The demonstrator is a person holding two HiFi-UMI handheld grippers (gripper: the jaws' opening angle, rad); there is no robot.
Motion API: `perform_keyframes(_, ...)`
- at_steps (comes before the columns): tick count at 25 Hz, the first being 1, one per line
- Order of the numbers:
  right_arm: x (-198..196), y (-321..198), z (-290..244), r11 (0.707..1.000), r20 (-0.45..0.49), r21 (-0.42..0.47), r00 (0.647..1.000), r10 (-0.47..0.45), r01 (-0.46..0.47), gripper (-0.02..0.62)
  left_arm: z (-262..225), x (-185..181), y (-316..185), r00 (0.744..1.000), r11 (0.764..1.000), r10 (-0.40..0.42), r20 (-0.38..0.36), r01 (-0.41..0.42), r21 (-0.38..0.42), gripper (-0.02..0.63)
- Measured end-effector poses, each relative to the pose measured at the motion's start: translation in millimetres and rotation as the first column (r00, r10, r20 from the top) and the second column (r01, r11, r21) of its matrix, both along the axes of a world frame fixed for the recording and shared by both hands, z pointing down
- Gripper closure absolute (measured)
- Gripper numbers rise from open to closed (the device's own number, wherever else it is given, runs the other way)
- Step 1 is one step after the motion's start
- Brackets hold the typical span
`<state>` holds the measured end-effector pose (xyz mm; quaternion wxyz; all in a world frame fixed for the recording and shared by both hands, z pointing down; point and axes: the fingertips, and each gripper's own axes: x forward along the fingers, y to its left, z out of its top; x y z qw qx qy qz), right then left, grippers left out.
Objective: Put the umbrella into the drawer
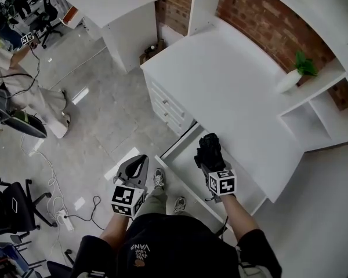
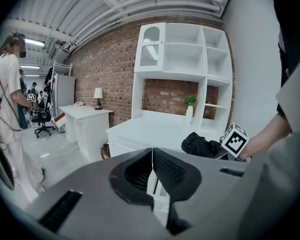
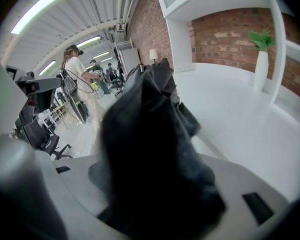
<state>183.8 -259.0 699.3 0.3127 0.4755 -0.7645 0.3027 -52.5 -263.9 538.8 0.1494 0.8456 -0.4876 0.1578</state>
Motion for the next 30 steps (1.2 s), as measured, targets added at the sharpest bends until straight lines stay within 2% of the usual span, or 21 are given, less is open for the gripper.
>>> perform_keyframes(10,-5.7,-26.9,65.6,0.994,-0.087,-0.109,0.996,-0.032,0.023,0.354,23.5,2.5,-36.9,1.000,0.998,0.031,-0.002,-0.031,-0.048,0.595)
perform_keyframes(19,-8.3,-37.5,111.1,0.979,-0.171,-0.192,0.980,-0.102,0.069,0.354,36.8,12.3,-61.3,0.998,0.996,0.062,-0.012,-0.063,-0.064,0.595)
perform_keyframes(30,-9.5,-46.2,142.7,0.964,-0.204,-0.258,0.972,-0.121,0.066,0.347,50.4,24.0,-71.1,0.995,0.990,0.101,-0.025,-0.103,-0.092,0.595)
